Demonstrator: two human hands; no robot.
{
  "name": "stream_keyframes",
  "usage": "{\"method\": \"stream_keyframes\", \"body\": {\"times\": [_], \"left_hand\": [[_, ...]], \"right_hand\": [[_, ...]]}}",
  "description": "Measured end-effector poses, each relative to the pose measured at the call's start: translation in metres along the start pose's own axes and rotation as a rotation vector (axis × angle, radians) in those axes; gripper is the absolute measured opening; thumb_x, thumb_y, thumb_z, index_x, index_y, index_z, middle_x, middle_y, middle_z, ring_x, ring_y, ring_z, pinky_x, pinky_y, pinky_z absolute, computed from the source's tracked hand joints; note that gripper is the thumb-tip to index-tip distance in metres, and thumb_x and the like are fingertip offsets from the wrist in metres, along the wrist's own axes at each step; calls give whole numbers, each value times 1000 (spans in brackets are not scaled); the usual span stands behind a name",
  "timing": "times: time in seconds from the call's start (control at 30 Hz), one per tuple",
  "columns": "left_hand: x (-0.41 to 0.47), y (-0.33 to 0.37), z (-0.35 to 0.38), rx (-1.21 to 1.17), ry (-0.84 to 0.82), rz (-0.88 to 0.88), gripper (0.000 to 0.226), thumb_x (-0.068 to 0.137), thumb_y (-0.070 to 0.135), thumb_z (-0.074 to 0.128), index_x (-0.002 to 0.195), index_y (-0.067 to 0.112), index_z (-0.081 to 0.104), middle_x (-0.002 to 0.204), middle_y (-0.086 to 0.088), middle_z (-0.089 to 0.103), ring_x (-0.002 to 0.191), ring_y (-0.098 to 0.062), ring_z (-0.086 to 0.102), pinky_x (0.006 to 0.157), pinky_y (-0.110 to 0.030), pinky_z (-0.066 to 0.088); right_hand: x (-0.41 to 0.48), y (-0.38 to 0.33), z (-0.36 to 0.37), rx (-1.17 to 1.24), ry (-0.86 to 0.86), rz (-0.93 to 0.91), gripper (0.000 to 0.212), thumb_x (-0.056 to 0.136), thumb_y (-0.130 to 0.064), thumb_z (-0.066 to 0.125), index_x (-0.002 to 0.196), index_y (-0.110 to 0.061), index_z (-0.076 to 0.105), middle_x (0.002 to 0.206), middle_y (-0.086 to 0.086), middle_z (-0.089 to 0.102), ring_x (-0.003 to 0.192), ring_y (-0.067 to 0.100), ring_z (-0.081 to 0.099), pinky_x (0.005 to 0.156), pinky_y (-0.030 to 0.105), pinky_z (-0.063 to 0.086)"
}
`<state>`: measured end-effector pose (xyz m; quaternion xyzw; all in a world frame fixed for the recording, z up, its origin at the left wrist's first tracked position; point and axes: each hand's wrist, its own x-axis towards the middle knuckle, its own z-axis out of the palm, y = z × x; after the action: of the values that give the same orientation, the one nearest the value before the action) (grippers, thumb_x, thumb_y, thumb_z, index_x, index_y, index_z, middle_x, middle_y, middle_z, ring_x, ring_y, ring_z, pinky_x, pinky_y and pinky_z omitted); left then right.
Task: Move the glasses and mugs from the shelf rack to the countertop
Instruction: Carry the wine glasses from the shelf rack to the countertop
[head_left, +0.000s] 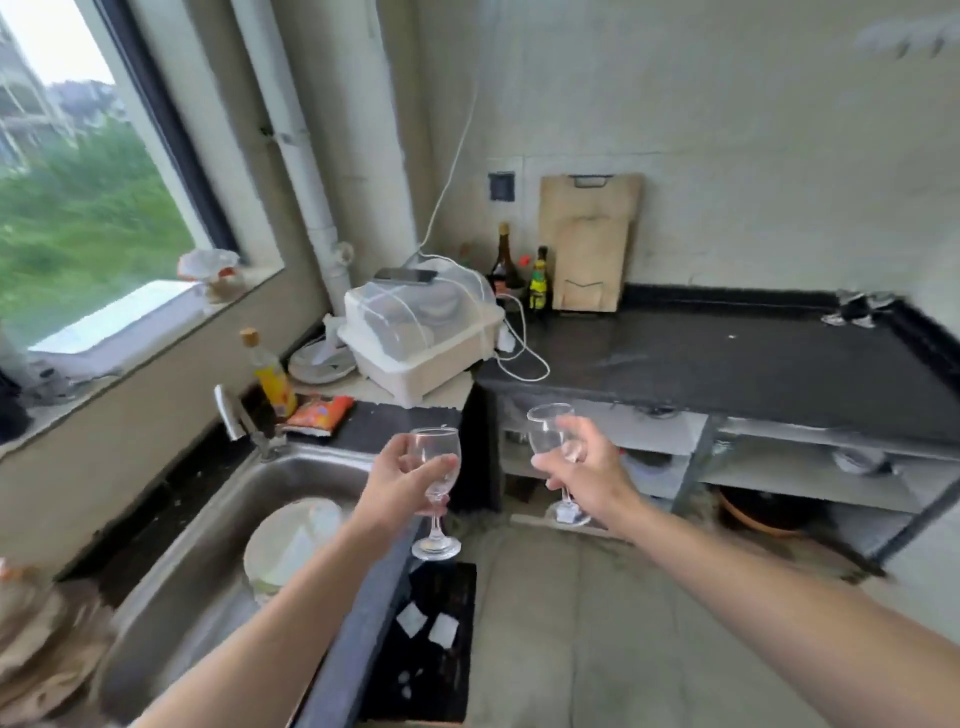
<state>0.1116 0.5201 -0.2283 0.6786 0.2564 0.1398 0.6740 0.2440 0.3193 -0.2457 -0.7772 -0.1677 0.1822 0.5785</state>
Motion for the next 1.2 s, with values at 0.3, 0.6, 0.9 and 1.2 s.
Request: {"method": "stream_keyframes", "body": {"times": [0.3,0.6,0.9,1.2], "left_hand": [[162,42,177,66,-385,0,41,81,13,74,112,-2,52,92,-18,61,68,-23,64,58,-37,56],[259,69,365,176,-732,28,38,76,24,78,105,14,55,90,-13,67,66,-24,66,64,-42,58],[326,68,568,240,-856,45,36,77,20,78,105,14,56,91,-13,68,67,-23,69,67,-47,61],[401,81,713,269,-824,12,39,77,19,78,107,15,55,97,-16,68,73,-26,69,71,-48,61]], "right_hand": [[94,27,-161,20,399,110,50,78,-22,76,120,-30,50,108,12,63,59,7,68,50,16,48],[112,71,-312,-7,723,248,52,77,-32,75,122,-34,48,99,3,65,64,3,69,57,24,50],[177,131,-477,58,851,291,50,77,-26,75,120,-31,50,100,10,65,52,-6,63,61,23,44],[272,167,-630,56,821,318,63,57,-43,75,114,-33,49,107,2,67,70,9,73,73,33,54]]}}
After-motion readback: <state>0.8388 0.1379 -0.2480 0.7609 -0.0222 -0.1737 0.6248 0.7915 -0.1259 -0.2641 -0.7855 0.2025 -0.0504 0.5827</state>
